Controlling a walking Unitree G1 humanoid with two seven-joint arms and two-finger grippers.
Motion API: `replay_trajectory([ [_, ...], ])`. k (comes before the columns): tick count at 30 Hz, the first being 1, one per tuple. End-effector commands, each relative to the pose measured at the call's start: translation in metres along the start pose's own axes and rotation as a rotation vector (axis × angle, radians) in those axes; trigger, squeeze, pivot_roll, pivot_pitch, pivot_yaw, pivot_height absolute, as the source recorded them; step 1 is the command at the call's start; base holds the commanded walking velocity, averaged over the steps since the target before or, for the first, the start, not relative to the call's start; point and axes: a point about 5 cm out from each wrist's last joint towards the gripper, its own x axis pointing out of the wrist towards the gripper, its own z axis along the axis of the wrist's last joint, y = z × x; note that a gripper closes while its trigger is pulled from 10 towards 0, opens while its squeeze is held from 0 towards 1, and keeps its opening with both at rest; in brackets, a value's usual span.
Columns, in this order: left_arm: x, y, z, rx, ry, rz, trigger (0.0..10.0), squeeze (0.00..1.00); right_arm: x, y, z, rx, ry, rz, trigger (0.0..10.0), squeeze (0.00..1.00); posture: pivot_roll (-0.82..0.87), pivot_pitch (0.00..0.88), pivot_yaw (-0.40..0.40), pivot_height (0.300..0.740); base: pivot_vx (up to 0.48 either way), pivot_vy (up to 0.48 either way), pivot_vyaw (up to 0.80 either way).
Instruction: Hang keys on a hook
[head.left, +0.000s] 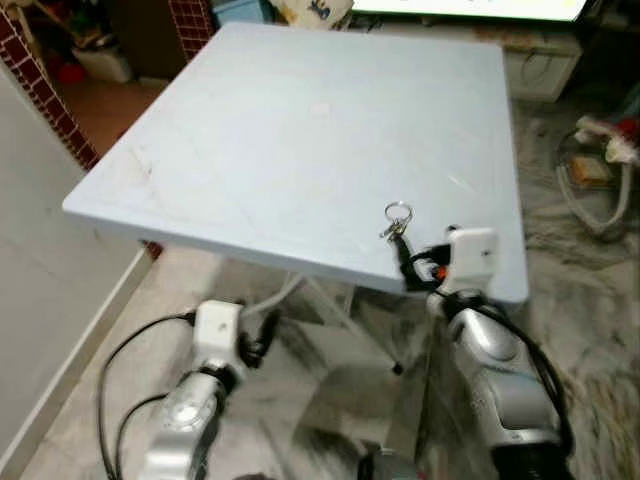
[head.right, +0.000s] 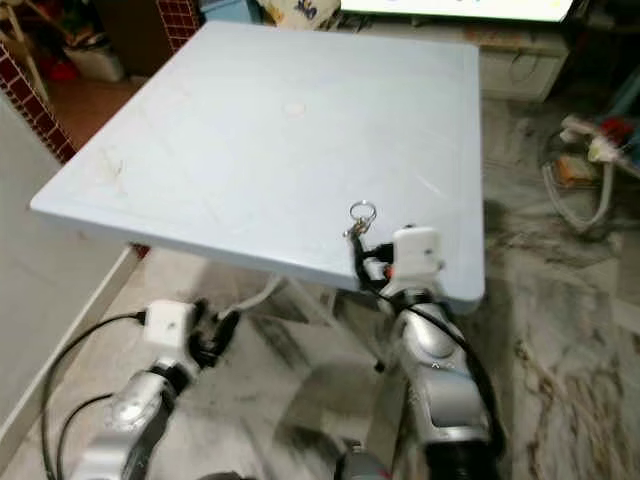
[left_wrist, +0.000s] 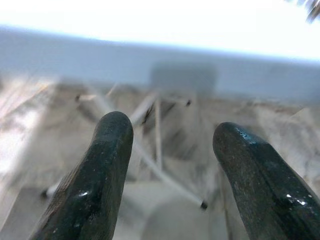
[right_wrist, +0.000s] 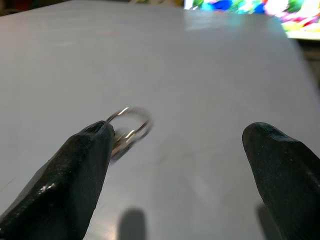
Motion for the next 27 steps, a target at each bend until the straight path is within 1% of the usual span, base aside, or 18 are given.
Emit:
replay_trajectory([
  [1,-0.005,0.009,-0.003,0.013,0.023,0.024,10.0,0.00,0.000,0.007,-0.001,0.020,0.013,0.008,10.0,0.00,0.00,0.170,0.027,0.740,0.000,0.000,0.00],
  [5,-0.007,0.008,-0.007,0.017,0.041,0.026,10.0,0.00,0.001,0.013,-0.001,0.040,0.017,0.020,10.0,0.00,0.00,0.169,0.028,0.740,0.000,0.000,0.00],
  [9,-0.007,0.005,-0.003,0.013,0.033,0.024,10.0,0.00,0.002,0.015,0.000,0.064,0.020,0.019,10.0,0.00,0.00,0.169,0.029,0.740,0.000,0.000,0.00],
  [11,-0.007,0.003,0.004,0.009,0.005,0.021,10.0,0.00,0.003,0.015,0.000,0.076,0.030,0.010,10.0,0.00,0.00,0.171,0.033,0.740,0.000,0.000,0.00],
  [12,-0.006,-0.001,0.013,0.004,-0.028,0.009,10.0,0.00,0.005,0.015,0.002,0.107,0.033,-0.001,10.0,0.00,0.01,0.175,0.035,0.740,0.000,0.000,0.00],
  [14,-0.004,-0.006,0.025,0.008,-0.062,-0.011,10.0,0.00,0.006,0.016,0.003,0.125,0.033,-0.004,10.0,0.00,0.01,0.178,0.038,0.740,0.000,0.000,0.00],
  [17,-0.002,-0.011,0.035,0.015,-0.089,-0.035,10.0,0.00,0.008,0.018,0.001,0.157,0.049,-0.009,10.0,0.00,0.02,0.182,0.046,0.740,0.000,0.000,0.00],
  [21,-0.003,-0.009,0.035,0.019,-0.078,-0.037,10.0,0.00,0.013,0.018,-0.001,0.156,0.074,-0.008,10.0,0.00,0.02,0.186,0.058,0.740,0.000,0.000,0.00],
  [24,-0.006,-0.009,0.033,0.024,-0.055,-0.042,10.0,0.00,0.020,0.013,-0.004,0.195,0.100,-0.044,10.0,0.00,0.03,0.186,0.069,0.740,0.000,0.000,0.00],
  [25,-0.007,-0.008,0.032,0.026,-0.049,-0.044,10.0,0.00,0.022,0.011,-0.004,0.199,0.105,-0.050,10.0,0.00,0.03,0.186,0.069,0.740,0.000,0.000,0.00],
  [26,-0.008,-0.008,0.031,0.029,-0.035,-0.050,10.0,0.00,0.026,0.005,-0.001,0.197,0.090,-0.075,10.0,0.00,0.03,0.187,0.070,0.740,0.000,0.000,0.00],
  [27,-0.009,-0.008,0.030,0.030,-0.032,-0.050,10.0,0.00,0.028,0.005,-0.001,0.194,0.089,-0.077,10.0,0.00,0.03,0.187,0.073,0.740,0.000,0.000,0.00],
])
